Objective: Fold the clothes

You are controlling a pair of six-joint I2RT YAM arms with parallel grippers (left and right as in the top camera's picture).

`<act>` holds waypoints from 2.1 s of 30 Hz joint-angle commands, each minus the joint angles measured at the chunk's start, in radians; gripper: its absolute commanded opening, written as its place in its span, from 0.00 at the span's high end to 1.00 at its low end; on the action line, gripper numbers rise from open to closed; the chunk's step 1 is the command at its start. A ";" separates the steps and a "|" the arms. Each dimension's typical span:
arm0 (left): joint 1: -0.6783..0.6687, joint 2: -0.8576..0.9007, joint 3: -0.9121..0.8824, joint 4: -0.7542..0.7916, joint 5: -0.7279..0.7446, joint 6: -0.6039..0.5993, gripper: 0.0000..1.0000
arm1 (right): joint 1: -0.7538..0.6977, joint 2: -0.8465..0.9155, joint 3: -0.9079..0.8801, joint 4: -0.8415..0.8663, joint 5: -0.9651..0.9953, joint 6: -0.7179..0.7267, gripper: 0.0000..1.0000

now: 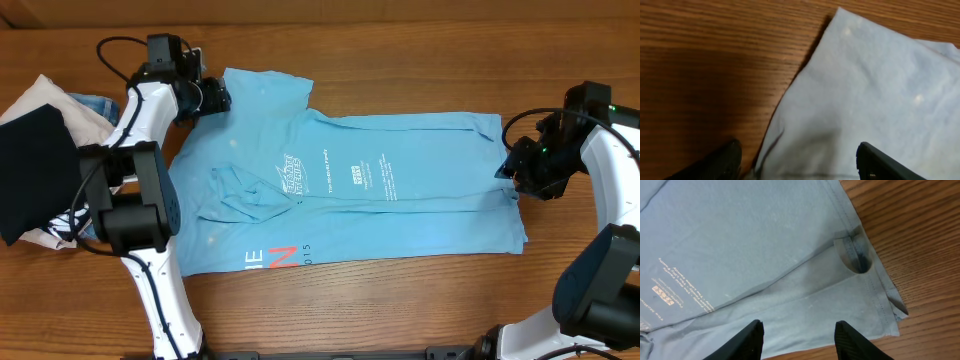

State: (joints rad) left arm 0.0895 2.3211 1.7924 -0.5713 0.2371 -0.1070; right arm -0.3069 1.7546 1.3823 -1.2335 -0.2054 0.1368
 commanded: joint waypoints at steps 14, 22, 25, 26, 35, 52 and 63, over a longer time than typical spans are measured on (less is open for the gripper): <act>-0.042 0.118 0.031 -0.027 0.038 0.048 0.70 | 0.000 -0.032 0.027 0.003 -0.006 -0.007 0.51; -0.006 0.102 0.102 -0.187 0.034 0.004 0.96 | 0.000 -0.032 0.027 0.107 -0.006 -0.008 0.51; 0.017 0.075 0.152 -0.251 0.034 -0.028 0.96 | 0.000 -0.029 0.027 0.202 -0.006 -0.008 0.50; 0.023 0.064 0.163 -0.268 0.034 -0.029 0.96 | 0.000 -0.025 0.027 0.238 -0.006 -0.008 0.50; 0.026 0.018 0.174 -0.353 0.032 -0.066 0.96 | 0.023 0.103 0.026 0.472 -0.016 -0.015 0.43; 0.021 0.018 0.174 -0.417 0.014 -0.085 0.96 | 0.033 0.345 0.026 0.711 -0.072 -0.011 0.43; 0.021 0.018 0.174 -0.419 -0.011 -0.085 0.96 | 0.033 0.350 0.026 0.738 -0.089 -0.011 0.51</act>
State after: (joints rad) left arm 0.1177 2.3791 1.9461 -0.9852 0.2470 -0.1818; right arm -0.2745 2.0922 1.3903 -0.4976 -0.2844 0.1295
